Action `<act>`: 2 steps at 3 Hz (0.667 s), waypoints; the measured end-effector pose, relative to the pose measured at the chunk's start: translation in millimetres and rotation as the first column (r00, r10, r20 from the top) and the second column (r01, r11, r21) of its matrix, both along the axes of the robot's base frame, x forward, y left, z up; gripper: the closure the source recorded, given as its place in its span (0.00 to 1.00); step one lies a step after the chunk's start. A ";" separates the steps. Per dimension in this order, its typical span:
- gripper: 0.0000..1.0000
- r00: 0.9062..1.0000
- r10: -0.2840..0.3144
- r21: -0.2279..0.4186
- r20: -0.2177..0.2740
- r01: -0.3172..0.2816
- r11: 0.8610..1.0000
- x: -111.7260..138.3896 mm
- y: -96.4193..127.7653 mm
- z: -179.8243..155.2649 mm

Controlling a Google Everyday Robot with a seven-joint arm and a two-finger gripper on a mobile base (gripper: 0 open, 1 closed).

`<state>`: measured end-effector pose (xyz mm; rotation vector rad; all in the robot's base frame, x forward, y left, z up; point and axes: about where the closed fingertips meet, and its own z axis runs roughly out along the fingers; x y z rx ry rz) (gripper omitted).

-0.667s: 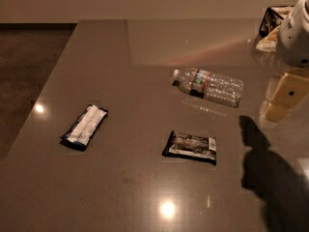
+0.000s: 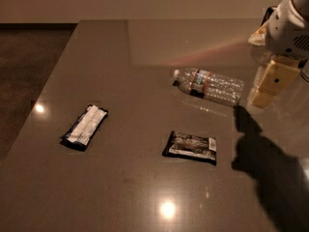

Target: Move water bottle near rxbar blueberry

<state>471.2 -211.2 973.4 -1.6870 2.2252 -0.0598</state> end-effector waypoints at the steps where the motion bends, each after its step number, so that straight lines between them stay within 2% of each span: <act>1: 0.00 1.000 -0.020 0.050 -0.008 0.021 0.999 45.3 3.8 -8.8; 2: 0.00 0.998 -0.050 0.092 -0.029 0.052 0.994 89.9 2.1 -28.7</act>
Offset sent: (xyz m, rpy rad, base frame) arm 0.1443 -0.0014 -0.0556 0.1447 0.0668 -0.0881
